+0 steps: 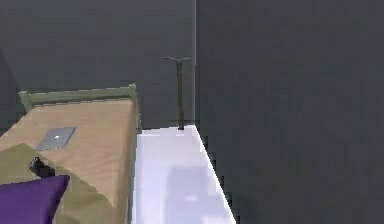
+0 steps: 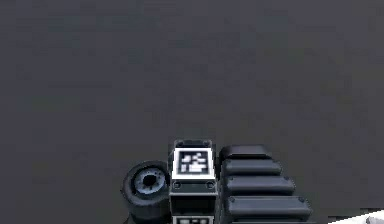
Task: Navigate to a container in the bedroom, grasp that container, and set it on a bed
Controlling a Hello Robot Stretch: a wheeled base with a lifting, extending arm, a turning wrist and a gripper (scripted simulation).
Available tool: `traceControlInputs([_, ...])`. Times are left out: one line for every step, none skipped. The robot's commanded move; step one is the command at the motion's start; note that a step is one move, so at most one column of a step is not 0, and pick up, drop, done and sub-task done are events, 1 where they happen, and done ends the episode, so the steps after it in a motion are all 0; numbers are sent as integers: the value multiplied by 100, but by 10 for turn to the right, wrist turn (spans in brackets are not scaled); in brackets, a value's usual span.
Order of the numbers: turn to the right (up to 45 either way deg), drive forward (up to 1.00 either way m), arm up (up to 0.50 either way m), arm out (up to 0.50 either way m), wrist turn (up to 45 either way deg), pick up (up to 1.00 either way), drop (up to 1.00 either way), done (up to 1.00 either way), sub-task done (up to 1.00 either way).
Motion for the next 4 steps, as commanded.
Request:
traceControlInputs([90,0,0,0,0,0,0,0,0])
traceControlInputs([0,20,0,0,0,0,0,0,0])
traceControlInputs([-180,0,0,0,0,0,0,0,0])
traceControlInputs([0,100,0,0,0,0,0,0,0])
